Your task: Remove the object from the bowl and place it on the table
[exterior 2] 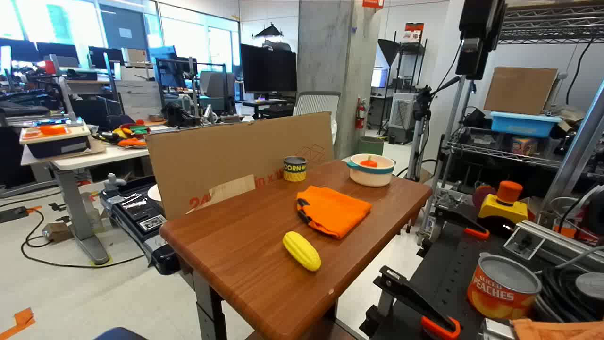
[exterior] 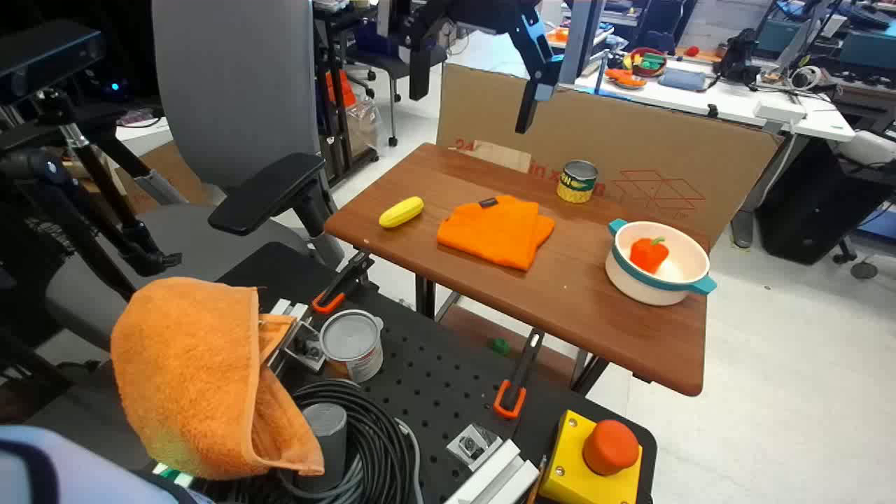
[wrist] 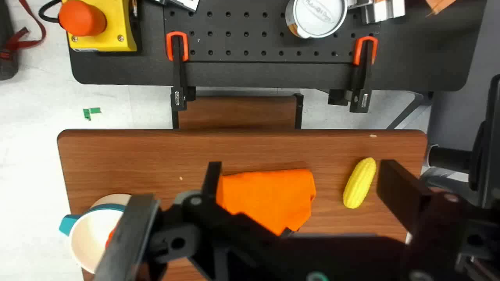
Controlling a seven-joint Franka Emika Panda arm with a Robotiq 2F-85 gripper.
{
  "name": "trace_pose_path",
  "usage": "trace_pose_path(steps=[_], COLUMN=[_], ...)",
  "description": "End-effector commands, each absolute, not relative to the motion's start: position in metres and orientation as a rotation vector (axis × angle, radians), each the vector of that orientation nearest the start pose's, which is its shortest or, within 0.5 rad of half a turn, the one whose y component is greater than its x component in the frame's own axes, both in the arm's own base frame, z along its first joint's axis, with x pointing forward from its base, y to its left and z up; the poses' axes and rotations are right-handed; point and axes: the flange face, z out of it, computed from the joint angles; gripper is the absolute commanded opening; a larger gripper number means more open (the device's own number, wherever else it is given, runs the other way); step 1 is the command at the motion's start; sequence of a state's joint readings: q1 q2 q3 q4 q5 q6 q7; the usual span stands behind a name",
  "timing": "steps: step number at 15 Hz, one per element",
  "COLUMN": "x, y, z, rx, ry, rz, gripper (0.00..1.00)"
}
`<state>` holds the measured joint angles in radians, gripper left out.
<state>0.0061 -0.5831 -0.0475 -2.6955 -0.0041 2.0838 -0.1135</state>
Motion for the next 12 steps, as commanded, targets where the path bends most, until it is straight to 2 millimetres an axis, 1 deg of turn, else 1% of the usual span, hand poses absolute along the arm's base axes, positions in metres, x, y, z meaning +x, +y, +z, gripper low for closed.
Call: trace_pose_path(steps=[1,7,8,10,11,12], x=[0.351,0.351,0.353,0.371,0.386,0.396], y=[-0.014,-0.014,-0.021,-0.028,-0.033,-0.04], z=[0.406,0.406,0.415,0.417,0.417,0.419], rx=[-3.114,-3.114,-3.126,-3.121,-3.118,-3.119], ry=[-0.128,-0.128,-0.078,0.022,0.097,0.17], rz=[0.044,0.044,0.028,0.022,-0.01,-0.051], gripper=[1.0,1.0,1.0,1.0,1.0,1.0])
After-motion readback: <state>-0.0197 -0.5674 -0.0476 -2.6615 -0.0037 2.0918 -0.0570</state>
